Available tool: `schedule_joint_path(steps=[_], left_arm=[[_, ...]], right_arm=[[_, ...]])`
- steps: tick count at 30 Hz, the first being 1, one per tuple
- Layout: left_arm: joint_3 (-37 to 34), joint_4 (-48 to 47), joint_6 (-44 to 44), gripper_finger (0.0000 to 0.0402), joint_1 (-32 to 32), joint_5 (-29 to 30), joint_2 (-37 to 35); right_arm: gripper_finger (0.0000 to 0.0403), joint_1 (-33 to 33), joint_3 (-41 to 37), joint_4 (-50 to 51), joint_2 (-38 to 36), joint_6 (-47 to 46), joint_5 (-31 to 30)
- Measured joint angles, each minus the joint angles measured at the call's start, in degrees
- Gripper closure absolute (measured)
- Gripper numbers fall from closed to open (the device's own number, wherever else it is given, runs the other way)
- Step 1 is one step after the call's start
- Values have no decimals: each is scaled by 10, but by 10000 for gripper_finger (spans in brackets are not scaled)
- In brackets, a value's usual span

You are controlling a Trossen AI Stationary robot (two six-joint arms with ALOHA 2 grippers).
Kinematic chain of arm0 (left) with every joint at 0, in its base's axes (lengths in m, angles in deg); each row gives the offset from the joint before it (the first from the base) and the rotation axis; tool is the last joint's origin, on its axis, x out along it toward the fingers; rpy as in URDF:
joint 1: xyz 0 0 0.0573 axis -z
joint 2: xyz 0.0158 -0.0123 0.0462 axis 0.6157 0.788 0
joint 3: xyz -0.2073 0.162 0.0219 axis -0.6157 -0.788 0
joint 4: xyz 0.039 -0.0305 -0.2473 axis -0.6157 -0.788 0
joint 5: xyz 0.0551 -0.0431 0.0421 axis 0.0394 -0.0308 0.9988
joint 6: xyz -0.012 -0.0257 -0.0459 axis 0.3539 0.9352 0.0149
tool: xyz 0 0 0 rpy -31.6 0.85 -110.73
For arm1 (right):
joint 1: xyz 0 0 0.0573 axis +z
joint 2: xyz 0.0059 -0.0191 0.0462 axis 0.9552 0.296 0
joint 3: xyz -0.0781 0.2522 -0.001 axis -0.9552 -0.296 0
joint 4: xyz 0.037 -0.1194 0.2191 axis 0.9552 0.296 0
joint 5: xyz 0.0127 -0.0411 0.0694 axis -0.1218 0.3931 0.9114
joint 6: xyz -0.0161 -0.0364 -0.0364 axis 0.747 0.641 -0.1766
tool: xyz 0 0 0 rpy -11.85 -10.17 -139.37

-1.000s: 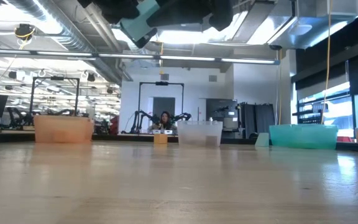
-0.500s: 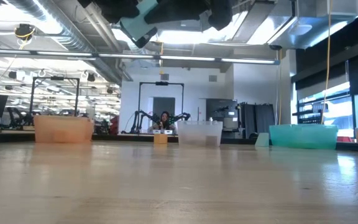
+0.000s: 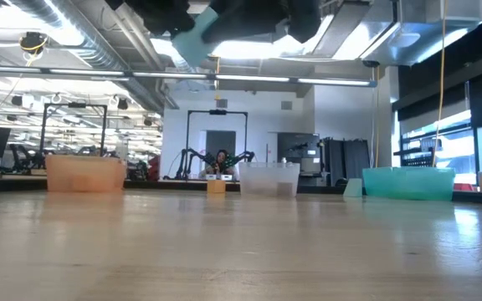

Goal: Sort & place blocks by color
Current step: Put the green block into the green bin

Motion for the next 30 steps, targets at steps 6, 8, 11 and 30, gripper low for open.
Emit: schedule_joint_path(steps=[6,8,11,30], left_arm=[[0,0,-56,210,-4,59,0],[0,0,-72,211,-7,101,0],[0,0,-82,211,-8,165,0],[0,-3,-97,211,-9,307,0]], right_arm=[[269,11,0,52,0,-61,-34],[269,13,0,76,0,-95,-63],[269,14,0,126,0,-172,-108],[269,-84,42,555,-61,-751,-279]])
